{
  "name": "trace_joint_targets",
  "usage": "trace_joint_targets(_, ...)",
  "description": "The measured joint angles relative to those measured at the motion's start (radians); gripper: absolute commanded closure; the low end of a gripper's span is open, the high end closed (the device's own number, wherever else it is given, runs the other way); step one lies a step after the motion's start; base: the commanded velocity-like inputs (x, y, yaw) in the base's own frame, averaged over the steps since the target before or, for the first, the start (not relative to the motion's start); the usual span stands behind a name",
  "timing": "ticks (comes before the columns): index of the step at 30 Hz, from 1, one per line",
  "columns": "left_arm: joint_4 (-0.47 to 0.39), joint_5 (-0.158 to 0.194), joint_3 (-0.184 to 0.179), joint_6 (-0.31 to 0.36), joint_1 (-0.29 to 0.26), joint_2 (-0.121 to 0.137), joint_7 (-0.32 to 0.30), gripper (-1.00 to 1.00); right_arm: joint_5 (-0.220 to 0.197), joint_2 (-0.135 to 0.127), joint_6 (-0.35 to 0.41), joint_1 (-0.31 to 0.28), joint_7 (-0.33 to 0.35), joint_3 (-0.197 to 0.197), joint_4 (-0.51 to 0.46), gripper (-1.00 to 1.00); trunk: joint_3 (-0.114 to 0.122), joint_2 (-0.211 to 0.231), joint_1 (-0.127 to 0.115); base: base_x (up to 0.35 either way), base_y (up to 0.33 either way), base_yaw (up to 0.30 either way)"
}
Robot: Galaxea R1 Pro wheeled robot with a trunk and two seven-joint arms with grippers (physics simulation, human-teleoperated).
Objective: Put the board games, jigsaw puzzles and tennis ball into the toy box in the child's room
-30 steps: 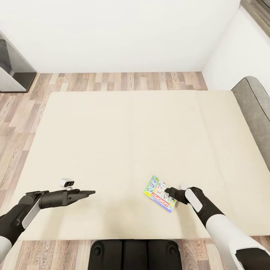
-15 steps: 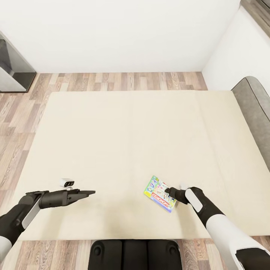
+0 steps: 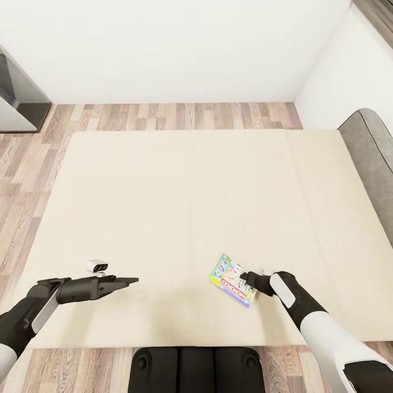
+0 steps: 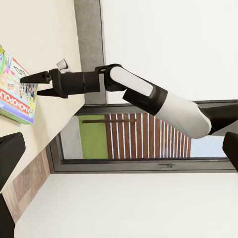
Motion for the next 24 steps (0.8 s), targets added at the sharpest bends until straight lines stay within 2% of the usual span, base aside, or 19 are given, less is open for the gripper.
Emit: trace_joint_targets(24,0.000,0.000,0.000,0.000,0.000,0.000,0.000,-1.00,-0.004,0.000,-0.001,0.000,-0.001,0.002,-0.001,-1.00,-0.001,0.000,0.000,0.000,0.000,0.000)
